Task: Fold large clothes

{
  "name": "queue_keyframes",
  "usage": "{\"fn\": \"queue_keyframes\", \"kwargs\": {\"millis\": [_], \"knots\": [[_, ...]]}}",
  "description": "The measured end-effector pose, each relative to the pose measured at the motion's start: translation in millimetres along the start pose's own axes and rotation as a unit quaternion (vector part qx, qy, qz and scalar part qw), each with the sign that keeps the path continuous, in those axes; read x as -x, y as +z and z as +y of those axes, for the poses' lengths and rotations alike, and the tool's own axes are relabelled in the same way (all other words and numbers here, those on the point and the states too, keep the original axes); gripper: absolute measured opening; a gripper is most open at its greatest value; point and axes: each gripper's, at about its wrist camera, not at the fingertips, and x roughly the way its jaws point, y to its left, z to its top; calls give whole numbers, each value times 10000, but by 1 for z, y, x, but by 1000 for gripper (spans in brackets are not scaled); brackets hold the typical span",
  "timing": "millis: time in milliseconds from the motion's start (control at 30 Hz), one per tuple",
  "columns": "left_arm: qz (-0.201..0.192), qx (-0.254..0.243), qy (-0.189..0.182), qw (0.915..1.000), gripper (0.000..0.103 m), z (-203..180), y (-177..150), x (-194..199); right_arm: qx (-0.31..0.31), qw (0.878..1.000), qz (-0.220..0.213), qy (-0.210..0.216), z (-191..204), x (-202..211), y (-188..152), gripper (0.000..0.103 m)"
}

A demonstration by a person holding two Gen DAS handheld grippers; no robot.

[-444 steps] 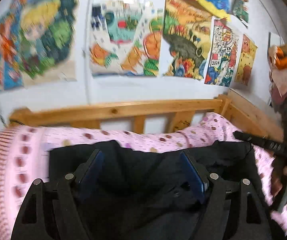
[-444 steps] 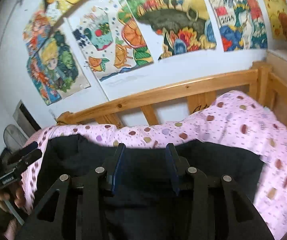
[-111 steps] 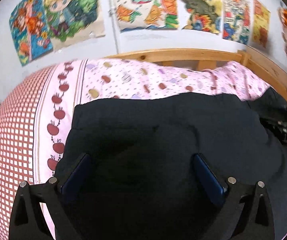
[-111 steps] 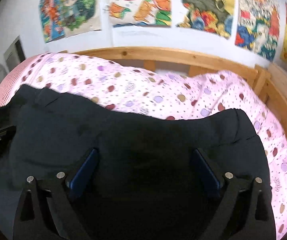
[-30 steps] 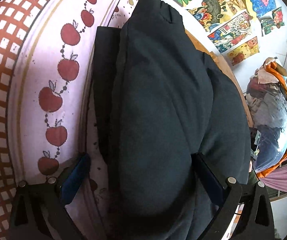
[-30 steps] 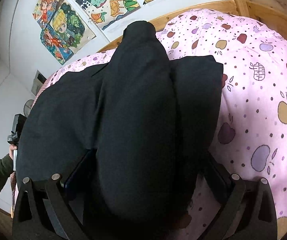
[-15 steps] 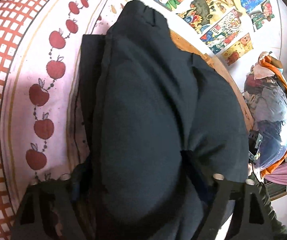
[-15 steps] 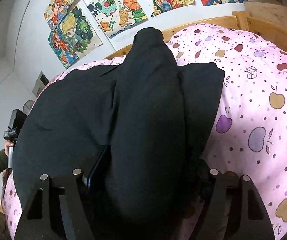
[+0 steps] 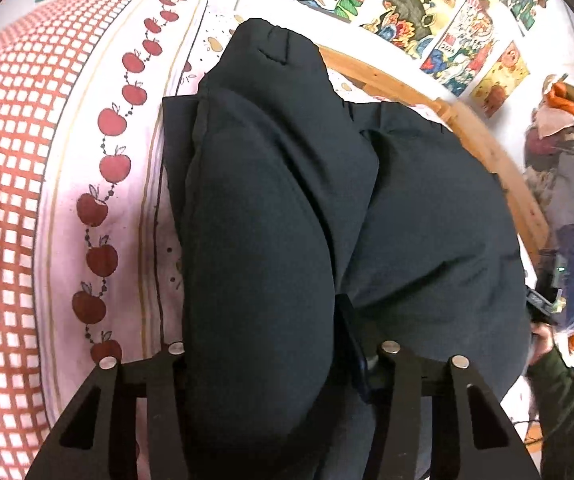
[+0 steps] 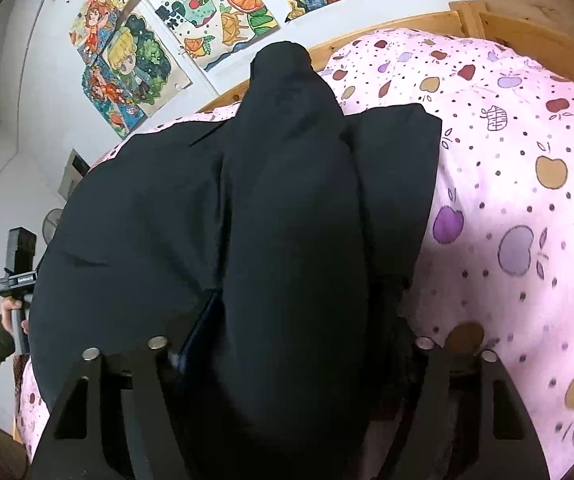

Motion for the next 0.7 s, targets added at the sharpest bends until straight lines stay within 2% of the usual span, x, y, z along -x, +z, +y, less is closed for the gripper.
{"fn": "queue_keyframes", "kwargs": {"millis": [33,100,200,267,533,700], "knots": [[-10,22,73,10000,41,-3,1,2,-10,10000,-4,-48,4,3,0,54],[-31,55,138,9999,36,-6,3,6,25,9999,-14,-146,13,8,1,38],[-76,113,146,9998,27,-10,6,15,170,9989,-22,-426,31,16,3,23],[-129,97,124,9998,24,-12,7,26,246,9980,-71,-583,43,25,7,17],[-420,-81,-17,9991,20,-32,4,71,920,9904,-581,-849,117,90,38,14],[-470,34,-383,9982,20,-45,0,79,922,9896,-687,-866,123,136,50,13]]}}
